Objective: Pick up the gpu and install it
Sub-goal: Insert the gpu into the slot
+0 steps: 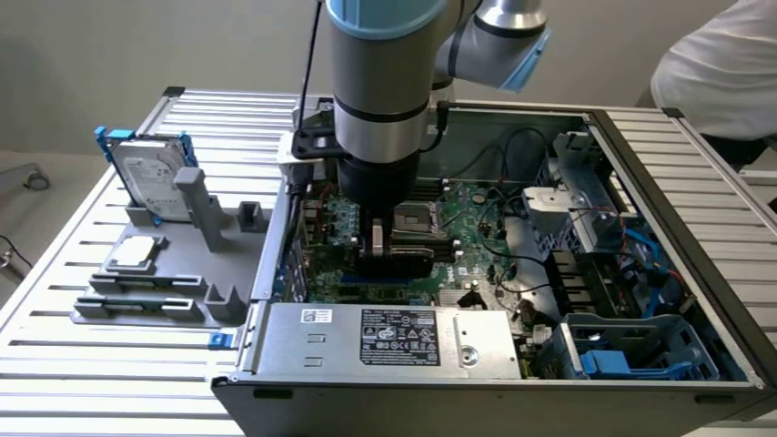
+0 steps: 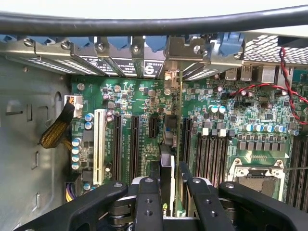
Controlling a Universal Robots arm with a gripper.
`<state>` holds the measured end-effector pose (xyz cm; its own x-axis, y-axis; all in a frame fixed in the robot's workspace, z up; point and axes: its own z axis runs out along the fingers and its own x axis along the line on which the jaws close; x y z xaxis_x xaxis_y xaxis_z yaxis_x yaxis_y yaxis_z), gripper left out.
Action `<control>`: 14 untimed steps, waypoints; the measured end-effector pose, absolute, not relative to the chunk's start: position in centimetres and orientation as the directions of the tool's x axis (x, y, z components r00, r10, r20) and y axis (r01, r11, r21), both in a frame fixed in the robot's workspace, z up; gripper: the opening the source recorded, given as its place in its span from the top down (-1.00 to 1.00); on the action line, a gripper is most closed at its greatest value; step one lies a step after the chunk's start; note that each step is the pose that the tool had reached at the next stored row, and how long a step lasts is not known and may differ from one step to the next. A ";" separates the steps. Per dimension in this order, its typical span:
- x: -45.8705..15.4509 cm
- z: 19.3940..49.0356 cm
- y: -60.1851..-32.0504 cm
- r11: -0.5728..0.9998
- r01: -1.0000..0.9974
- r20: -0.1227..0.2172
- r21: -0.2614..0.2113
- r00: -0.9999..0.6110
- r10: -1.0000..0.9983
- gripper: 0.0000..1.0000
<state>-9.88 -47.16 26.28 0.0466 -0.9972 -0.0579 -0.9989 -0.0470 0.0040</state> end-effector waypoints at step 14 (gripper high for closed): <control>-9.9 26.2 -47.2 -0.047 -0.999 -0.059 0.004 0.046 -0.997 0.48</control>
